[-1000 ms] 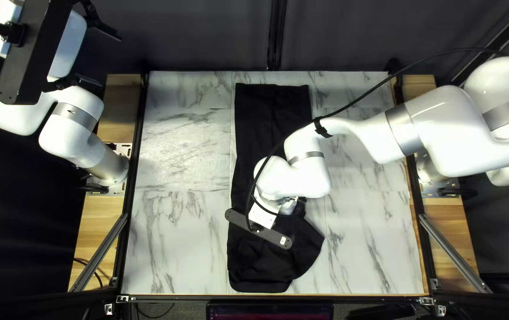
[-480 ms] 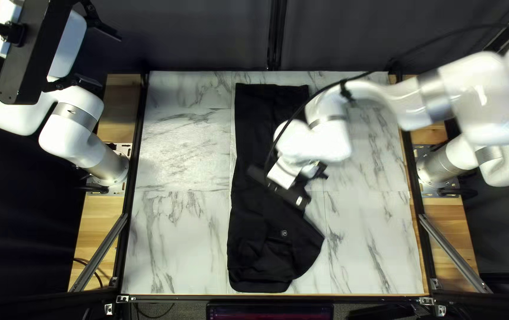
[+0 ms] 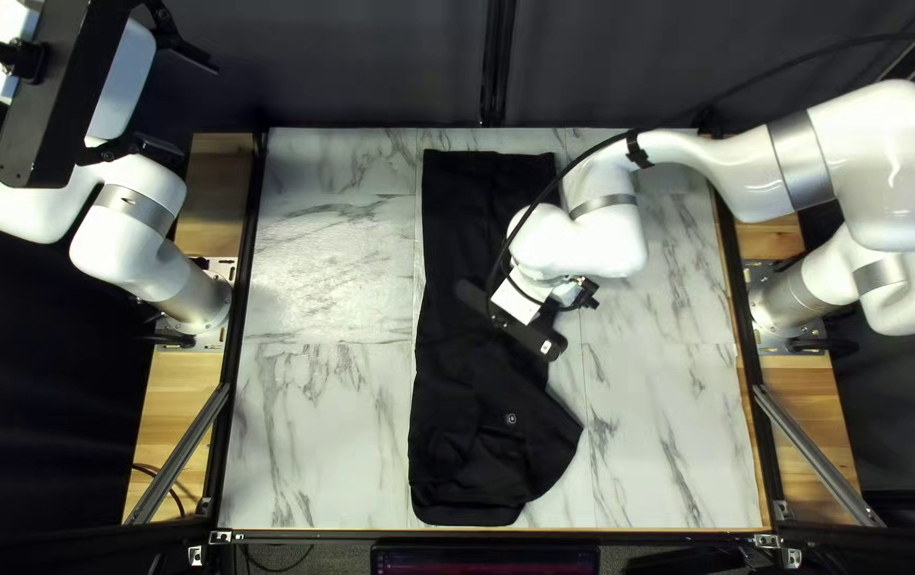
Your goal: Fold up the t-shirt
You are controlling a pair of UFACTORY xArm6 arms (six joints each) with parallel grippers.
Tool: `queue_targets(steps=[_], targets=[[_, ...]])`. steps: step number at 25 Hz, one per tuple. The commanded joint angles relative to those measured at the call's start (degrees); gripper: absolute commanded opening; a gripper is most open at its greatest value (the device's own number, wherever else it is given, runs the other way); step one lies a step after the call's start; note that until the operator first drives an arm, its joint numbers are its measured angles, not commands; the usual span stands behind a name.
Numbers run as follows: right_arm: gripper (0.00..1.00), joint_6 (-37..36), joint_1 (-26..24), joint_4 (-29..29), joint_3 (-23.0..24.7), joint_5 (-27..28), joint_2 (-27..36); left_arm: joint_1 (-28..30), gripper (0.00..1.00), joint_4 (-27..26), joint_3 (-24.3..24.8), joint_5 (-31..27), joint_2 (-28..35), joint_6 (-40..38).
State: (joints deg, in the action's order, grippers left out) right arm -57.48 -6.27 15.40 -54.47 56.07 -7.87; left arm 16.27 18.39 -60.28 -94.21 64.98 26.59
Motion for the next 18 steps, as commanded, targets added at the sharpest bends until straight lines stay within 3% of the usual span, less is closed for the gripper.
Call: queue_targets(steps=[1, 4, 12, 18], targets=[[1.0, -9.35, -7.9, 5.23, 0.97, -6.55, -0.97, 0.0, 1.0, 0.0, 0.0, 0.0, 0.0, 0.0], [1.0, -9.36, -8.64, 7.07, -1.05, -5.26, -2.31, 0.0, 1.0, 0.0, 0.0, 0.0, 0.0, 0.0], [1.0, -9.36, -8.64, 7.07, -1.05, -5.26, -2.31, 0.0, 1.0, 0.0, 0.0, 0.0, 0.0, 0.0], [1.0, -22.83, -14.67, 7.58, -0.05, -10.18, -4.18, 0.0, 1.0, 0.0, 0.0, 0.0, 0.0, 0.0]])
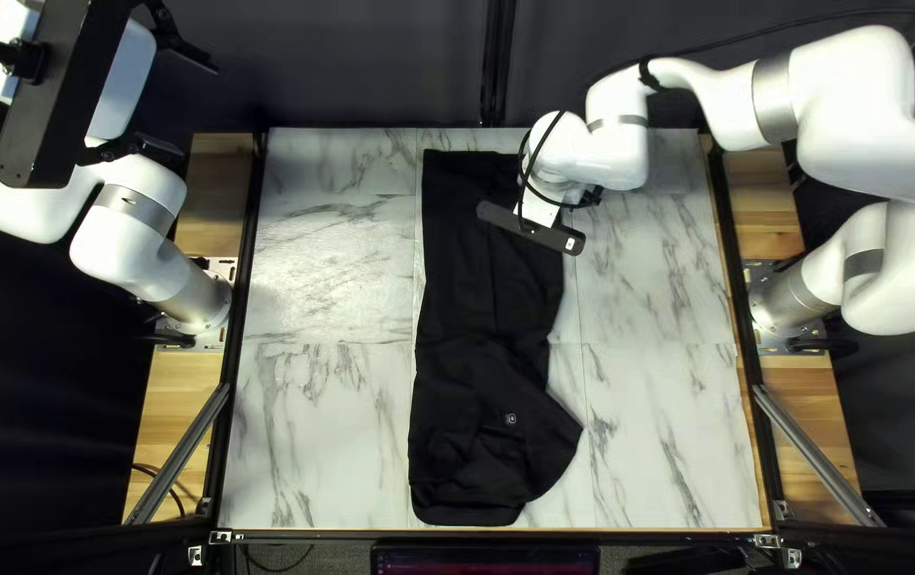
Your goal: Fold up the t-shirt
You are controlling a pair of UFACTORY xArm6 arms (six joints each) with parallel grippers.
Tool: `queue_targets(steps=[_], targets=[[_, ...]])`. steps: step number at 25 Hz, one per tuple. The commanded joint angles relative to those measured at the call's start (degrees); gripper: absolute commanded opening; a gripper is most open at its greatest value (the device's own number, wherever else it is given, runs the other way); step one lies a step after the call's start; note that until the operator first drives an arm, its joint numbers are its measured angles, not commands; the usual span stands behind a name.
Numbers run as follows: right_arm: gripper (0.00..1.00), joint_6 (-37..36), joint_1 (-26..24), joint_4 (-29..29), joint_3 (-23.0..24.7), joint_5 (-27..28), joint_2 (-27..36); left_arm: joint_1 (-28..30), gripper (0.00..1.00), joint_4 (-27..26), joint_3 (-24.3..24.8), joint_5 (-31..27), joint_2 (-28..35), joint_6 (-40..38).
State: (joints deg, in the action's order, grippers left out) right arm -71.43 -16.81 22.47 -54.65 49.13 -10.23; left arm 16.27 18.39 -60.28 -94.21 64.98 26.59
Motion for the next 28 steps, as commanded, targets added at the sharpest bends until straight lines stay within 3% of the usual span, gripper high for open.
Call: queue_targets(steps=[1, 4, 5, 14, 19, 28], targets=[[1.0, -11.83, -4.54, 0.54, -0.25, -3.53, -2.62, 0.0, 1.0, 0.0, 0.0, 0.0, 0.0, 0.0], [1.0, -18.32, -3.3, 0.38, -1.94, -0.41, -4.35, 0.0, 1.0, 0.0, 0.0, 0.0, 0.0, 0.0], [1.0, -17.45, -2.55, 1.53, -2.61, 1.47, -4.68, 0.0, 1.0, 0.0, 0.0, 0.0, 0.0, 0.0], [1.0, -18.24, -2.82, 1.63, -2.98, 1.67, -4.99, 0.0, 1.0, 0.0, 0.0, 0.0, 0.0, 0.0], [1.0, -26.09, -4.77, -1.2, -8.83, 7.41, -8.43, 0.0, 1.0, 0.0, 0.0, 0.0, 0.0, 0.0], [1.0, -26.53, -2.76, -2.58, -12.26, 11.95, -12.87, 0.0, 1.0, 0.0, 0.0, 0.0, 0.0, 0.0]])
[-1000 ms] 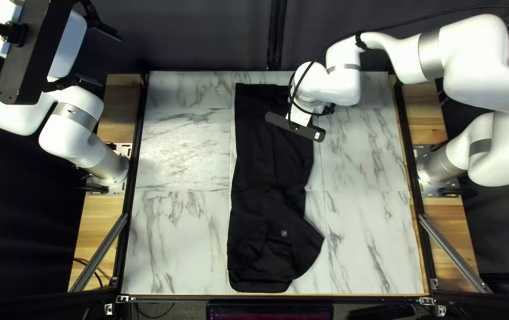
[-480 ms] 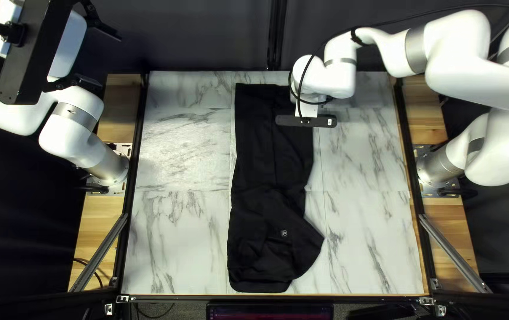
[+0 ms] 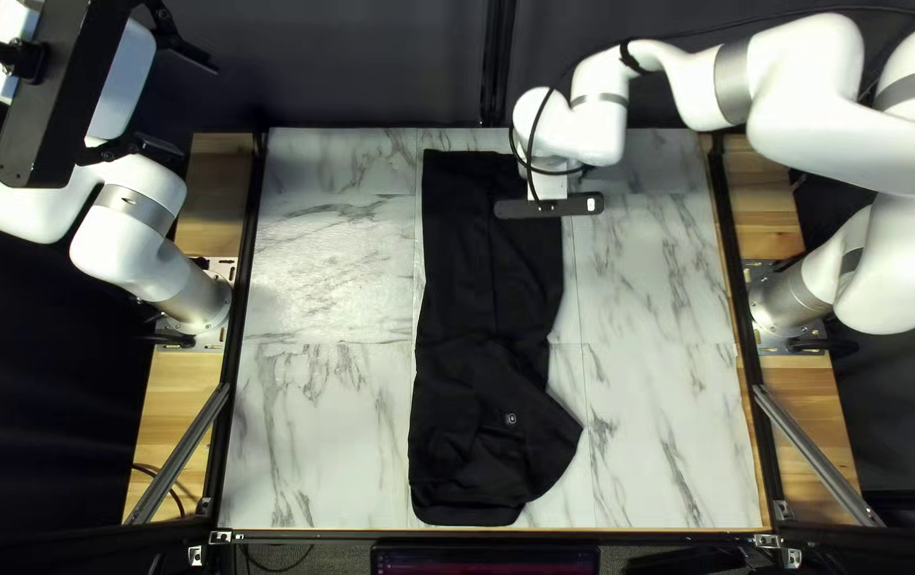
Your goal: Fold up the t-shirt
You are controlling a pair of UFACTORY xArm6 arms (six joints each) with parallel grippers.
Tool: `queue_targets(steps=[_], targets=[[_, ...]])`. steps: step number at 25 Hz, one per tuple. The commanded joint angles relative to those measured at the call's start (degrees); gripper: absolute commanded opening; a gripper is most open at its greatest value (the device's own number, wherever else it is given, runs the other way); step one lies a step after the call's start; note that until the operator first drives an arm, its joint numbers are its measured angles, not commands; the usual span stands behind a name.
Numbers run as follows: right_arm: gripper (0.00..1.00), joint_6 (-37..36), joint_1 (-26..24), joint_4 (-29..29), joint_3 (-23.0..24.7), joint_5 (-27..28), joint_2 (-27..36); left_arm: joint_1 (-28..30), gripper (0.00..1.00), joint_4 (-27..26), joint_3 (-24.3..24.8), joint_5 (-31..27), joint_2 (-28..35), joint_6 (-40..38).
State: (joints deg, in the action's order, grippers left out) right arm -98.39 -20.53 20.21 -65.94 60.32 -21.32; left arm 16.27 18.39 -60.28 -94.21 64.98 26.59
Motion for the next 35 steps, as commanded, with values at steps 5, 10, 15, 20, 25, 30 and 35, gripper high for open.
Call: queue_targets(steps=[5, 10, 15, 20, 25, 30, 35], targets=[[1.0, 0.84, 1.65, -0.34, -1.48, 0.99, -2.82, 0.0, 1.0, 0.0, 0.0, 0.0, 0.0, 0.0], [1.0, 1.08, 2.69, -0.07, -1.57, 2.36, -3.26, 0.0, 1.0, 0.0, 0.0, 0.0, 0.0, 0.0], [0.9, 0.59, 3.33, 0.16, -2.52, 3.73, -4.27, 0.0, 1.0, 0.0, 0.0, 0.0, 0.0, 0.0], [0.85, 0.14, 3.56, -0.02, -3.41, 4.13, -5.04, 0.0, 1.0, 0.0, 0.0, 0.0, 0.0, 0.0], [0.64, -0.25, 3.67, -0.14, -3.8, 4.1, -5.61, 0.0, 1.0, 0.0, 0.0, 0.0, 0.0, 0.0], [0.03, -0.43, 3.54, 0.0, -4.09, 4.0, -5.98, 0.0, 1.0, 0.0, 0.0, 0.0, 0.0, 0.0], [0.01, 0.14, 3.65, 0.28, -3.94, 4.33, -5.26, 0.0, 1.0, 0.0, 0.0, 0.0, 0.0, 0.0]])
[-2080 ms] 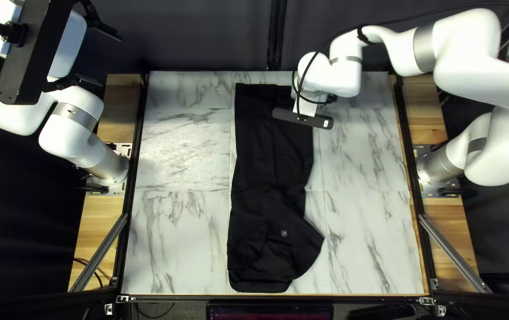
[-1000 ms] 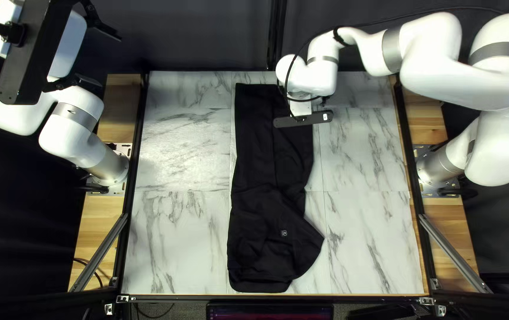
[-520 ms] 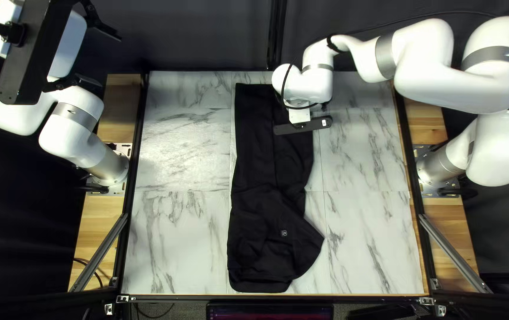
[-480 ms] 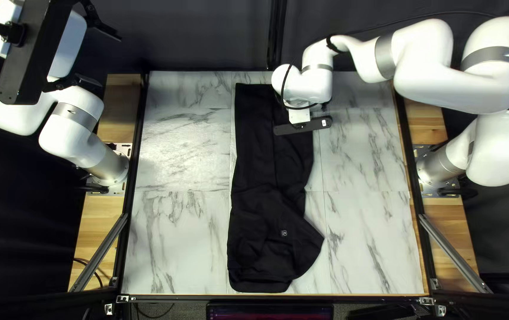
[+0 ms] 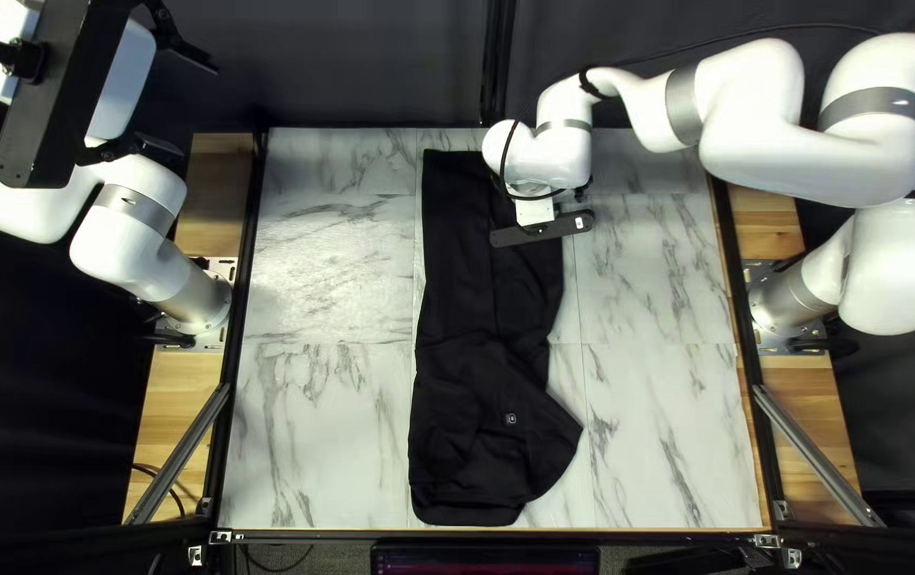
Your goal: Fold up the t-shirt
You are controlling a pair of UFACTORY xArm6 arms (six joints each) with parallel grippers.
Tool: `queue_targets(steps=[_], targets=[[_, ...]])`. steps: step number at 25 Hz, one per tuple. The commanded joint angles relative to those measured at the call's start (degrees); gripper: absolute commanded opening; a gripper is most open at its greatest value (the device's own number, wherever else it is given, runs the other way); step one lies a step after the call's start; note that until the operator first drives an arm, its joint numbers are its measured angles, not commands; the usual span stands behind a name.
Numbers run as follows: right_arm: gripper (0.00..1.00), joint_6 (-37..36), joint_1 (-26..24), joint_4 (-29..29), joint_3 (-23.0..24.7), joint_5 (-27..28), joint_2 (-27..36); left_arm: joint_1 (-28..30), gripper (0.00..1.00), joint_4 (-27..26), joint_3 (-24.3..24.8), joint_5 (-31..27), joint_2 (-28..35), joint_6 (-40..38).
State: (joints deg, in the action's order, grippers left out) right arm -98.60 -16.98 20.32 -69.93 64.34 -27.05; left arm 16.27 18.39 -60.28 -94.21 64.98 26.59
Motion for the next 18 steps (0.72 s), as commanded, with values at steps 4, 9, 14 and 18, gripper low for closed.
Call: queue_targets(steps=[4, 9, 14, 18], targets=[[0.0, 0.89, 0.16, 0.46, 0.35, 0.5, 1.07, 0.0, 1.0, 0.0, 0.0, 0.0, 0.0, 0.0], [0.0, 1.67, 0.31, 0.88, 0.52, 0.85, 1.77, 0.0, 1.0, 0.0, 0.0, 0.0, 0.0, 0.0], [0.0, 3.36, 0.55, 0.96, 0.73, 0.94, 3.49, 0.0, 1.0, 0.0, 0.0, 0.0, 0.0, 0.0], [0.0, 5.48, 0.91, 0.81, 0.86, 1.46, 5.55, 0.0, 1.0, 0.0, 0.0, 0.0, 0.0, 0.0]])
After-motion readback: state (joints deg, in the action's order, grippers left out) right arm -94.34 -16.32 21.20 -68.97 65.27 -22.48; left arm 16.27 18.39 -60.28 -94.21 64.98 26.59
